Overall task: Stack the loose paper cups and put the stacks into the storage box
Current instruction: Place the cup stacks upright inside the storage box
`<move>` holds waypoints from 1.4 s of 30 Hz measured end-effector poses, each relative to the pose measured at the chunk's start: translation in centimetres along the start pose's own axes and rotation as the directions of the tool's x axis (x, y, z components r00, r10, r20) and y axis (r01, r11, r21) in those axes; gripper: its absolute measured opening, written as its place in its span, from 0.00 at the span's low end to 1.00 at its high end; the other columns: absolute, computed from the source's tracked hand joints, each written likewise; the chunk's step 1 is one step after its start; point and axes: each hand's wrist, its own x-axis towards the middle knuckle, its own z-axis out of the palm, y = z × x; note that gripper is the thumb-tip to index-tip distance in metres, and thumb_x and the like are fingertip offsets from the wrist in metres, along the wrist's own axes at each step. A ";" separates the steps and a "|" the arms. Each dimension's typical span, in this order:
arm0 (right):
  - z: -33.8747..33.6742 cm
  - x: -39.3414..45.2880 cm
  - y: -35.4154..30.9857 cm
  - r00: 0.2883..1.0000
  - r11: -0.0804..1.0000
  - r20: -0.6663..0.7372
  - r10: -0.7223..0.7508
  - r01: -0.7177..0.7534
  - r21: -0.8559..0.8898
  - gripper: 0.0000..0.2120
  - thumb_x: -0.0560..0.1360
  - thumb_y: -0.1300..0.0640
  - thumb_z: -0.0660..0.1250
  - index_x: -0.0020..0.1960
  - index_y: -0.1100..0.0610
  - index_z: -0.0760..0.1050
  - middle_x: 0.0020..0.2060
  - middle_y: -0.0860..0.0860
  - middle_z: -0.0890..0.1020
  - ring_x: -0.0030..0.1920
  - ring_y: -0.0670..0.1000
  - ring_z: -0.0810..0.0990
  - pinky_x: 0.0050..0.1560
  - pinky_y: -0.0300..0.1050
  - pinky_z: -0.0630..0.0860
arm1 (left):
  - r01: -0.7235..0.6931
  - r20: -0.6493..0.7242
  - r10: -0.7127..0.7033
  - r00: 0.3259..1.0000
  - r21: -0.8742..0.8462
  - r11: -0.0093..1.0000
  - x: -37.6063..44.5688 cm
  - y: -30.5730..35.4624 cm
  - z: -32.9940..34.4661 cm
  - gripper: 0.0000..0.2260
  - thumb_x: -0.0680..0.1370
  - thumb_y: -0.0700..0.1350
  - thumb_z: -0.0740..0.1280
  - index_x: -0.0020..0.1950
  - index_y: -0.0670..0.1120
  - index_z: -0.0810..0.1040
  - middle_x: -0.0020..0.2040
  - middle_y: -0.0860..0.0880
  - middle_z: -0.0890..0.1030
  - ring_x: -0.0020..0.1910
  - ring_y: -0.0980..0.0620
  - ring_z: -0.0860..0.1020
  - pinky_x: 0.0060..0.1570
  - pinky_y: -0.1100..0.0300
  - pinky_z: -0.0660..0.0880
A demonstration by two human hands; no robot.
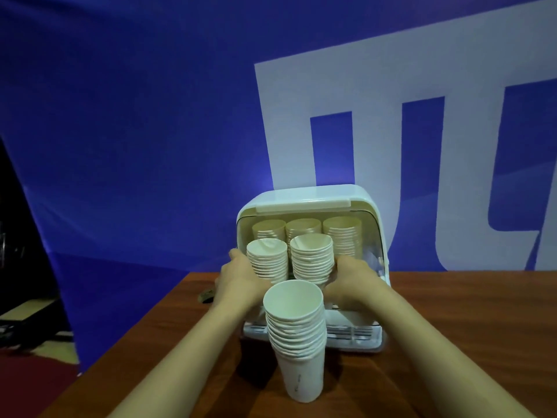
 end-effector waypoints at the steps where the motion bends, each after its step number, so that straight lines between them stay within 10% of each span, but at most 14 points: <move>1: 0.0 -0.1 -0.1 1.000 1.000 -0.004 0.002 -0.002 -0.018 0.17 0.68 0.46 0.78 0.51 0.49 0.75 0.47 0.49 0.80 0.47 0.52 0.76 0.47 0.42 0.72 | -0.037 -0.038 0.037 0.999 0.022 0.999 -0.6 -0.1 0.2 0.41 0.69 0.57 0.82 0.71 0.42 0.63 0.66 0.39 0.79 0.65 0.36 0.78 0.55 0.49 0.74; 10: 0.8 0.4 -0.2 0.999 0.988 -0.051 -0.009 0.001 -0.157 0.12 0.73 0.47 0.73 0.49 0.54 0.76 0.54 0.56 0.83 0.47 0.55 0.76 0.45 0.43 0.69 | -0.102 -0.195 0.164 0.967 0.293 0.951 -1.3 0.1 1.6 0.31 0.79 0.55 0.72 0.75 0.46 0.60 0.67 0.42 0.79 0.69 0.41 0.70 0.62 0.47 0.65; 18: 1.6 1.5 -0.1 0.998 0.994 -0.052 -0.024 0.018 -0.108 0.10 0.73 0.51 0.75 0.49 0.56 0.80 0.50 0.55 0.84 0.46 0.54 0.77 0.45 0.43 0.70 | -0.186 -0.098 0.183 0.978 -0.018 0.982 0.9 -1.4 0.7 0.41 0.66 0.59 0.83 0.68 0.46 0.65 0.63 0.40 0.81 0.62 0.35 0.79 0.51 0.49 0.74; 42: 2.3 2.0 0.1 0.999 0.984 -0.027 -0.042 0.037 -0.172 0.10 0.76 0.51 0.70 0.45 0.59 0.80 0.50 0.58 0.84 0.42 0.55 0.74 0.42 0.42 0.68 | -0.313 -0.216 0.308 0.926 0.013 0.950 1.6 -1.8 0.8 0.55 0.63 0.54 0.86 0.78 0.53 0.52 0.70 0.46 0.76 0.66 0.40 0.77 0.62 0.47 0.73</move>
